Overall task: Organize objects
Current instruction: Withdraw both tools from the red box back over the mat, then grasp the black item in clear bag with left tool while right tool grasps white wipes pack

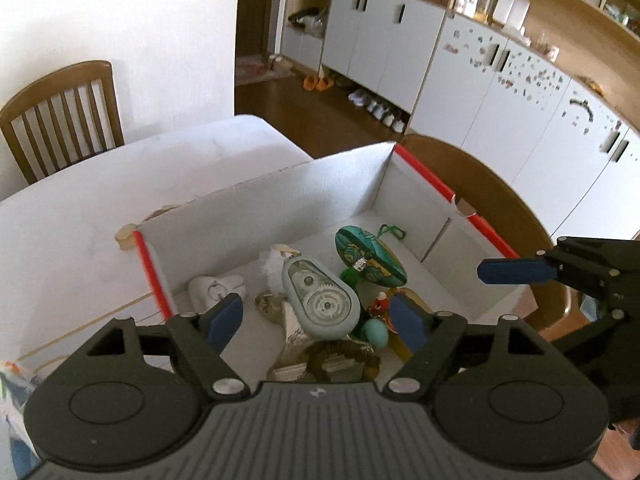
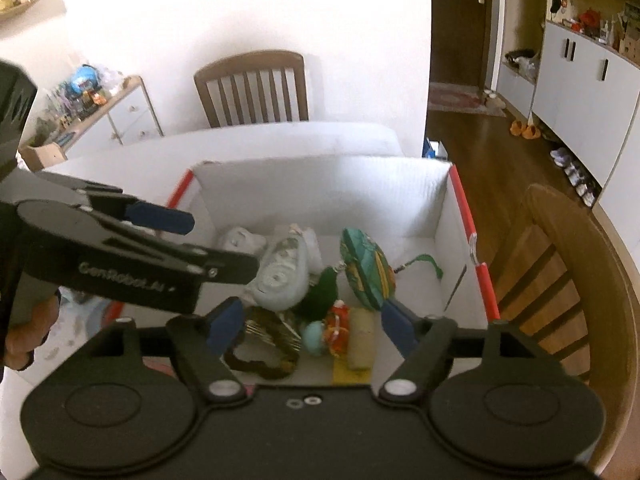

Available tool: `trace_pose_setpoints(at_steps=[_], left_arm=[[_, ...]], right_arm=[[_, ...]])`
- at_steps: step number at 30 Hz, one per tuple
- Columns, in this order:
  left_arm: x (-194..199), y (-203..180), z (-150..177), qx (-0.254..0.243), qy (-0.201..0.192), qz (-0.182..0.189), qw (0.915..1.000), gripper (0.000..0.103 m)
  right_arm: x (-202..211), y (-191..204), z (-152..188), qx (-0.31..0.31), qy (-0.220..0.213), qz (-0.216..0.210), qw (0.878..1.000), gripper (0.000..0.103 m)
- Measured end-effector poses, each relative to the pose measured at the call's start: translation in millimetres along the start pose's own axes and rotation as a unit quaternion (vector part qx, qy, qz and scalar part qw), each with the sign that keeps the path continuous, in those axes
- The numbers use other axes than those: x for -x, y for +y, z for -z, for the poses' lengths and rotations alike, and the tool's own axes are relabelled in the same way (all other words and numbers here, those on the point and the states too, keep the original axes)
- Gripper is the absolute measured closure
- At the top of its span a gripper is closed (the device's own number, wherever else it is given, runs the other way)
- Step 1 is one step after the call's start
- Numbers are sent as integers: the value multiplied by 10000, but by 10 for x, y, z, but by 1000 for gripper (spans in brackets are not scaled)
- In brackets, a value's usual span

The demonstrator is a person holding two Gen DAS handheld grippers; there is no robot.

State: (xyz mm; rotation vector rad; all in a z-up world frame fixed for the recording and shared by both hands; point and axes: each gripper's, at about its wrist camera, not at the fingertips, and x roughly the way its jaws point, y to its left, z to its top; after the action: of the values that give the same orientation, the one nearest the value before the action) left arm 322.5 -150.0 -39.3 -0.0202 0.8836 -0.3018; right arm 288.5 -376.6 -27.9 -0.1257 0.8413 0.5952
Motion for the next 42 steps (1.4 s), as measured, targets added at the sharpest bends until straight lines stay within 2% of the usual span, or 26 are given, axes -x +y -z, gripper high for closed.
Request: trace_pose_setpoints(at_steps=[9,14,24,31,36,42], left_arm=[[553,316,253,221,-334,-28,9992,15],[861,625,429,439,-544,-75,9975,3],[1379,1334,854,571,-832,-558,9933,0],[1498,1799,1216,743,-662,-631,9930,0],[1439,1963,1483,657,-447,-678,9945,0],[1332,2088,1689,521,-460,-721,9950,0]], right_arm=[[203,344,9,13,-214,-80,9997,15],[246,658,-4,128,-323,-214,9992,10],[169,1337,-121,339,-381,-420,9978,7],[-16,1710,-239,388,-248,-490,9977,7],[-235,1959,-301,432,-67,-524,9977,7],[-522,2238,-345,572,115,-497,9971,7]])
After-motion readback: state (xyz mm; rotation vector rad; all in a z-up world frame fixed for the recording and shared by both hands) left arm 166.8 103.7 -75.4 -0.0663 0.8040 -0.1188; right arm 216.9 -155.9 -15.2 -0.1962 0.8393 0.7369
